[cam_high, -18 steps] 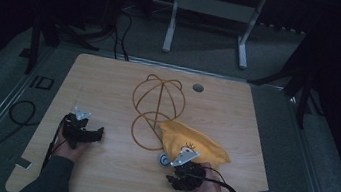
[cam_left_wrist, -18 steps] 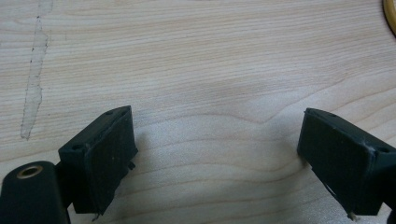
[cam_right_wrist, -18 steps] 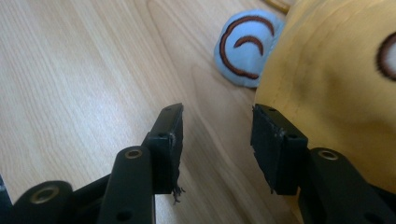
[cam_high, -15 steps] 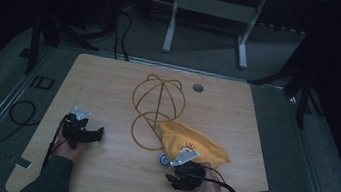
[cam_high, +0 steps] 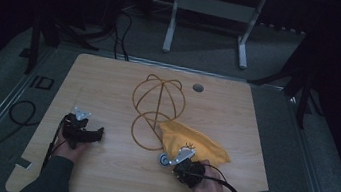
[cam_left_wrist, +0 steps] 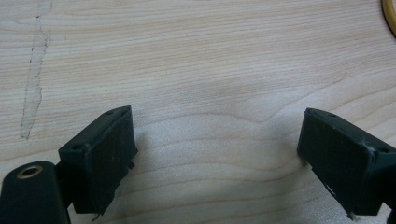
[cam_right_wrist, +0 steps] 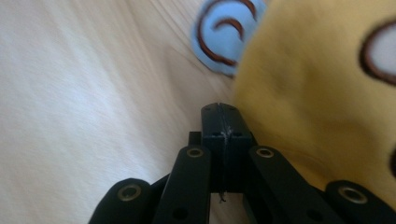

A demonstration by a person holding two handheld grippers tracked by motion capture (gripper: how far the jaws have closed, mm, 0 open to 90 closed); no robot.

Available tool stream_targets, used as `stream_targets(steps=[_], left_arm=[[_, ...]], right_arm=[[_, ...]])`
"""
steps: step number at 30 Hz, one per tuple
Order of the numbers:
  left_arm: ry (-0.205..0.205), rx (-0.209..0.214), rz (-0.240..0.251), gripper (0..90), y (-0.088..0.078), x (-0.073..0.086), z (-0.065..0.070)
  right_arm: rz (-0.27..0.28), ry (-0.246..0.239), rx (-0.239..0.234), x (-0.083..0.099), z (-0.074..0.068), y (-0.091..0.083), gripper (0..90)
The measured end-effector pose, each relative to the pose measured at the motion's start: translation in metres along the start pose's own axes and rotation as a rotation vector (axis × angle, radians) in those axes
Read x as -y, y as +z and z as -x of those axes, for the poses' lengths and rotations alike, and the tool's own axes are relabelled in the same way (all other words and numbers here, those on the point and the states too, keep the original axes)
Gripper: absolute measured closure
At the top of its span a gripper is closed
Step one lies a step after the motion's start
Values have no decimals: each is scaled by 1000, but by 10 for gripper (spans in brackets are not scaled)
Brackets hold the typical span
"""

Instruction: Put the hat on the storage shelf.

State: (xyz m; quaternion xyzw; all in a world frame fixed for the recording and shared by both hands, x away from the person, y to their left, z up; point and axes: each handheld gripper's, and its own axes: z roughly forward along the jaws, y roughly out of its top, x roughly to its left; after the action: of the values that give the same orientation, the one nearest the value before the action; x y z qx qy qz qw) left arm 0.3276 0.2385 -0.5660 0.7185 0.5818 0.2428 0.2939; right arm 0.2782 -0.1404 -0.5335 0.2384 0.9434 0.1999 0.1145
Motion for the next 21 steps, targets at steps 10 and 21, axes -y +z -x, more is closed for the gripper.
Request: stream_targets(steps=[10, 21], left_arm=[[0, 1, 0, 115, 0, 0, 0], [0, 1, 0, 115, 0, 0, 0]], right_arm=[[-35, 31, 71, 9, 27, -10, 900], [-57, 112, 174, 17, 82, -20, 900]])
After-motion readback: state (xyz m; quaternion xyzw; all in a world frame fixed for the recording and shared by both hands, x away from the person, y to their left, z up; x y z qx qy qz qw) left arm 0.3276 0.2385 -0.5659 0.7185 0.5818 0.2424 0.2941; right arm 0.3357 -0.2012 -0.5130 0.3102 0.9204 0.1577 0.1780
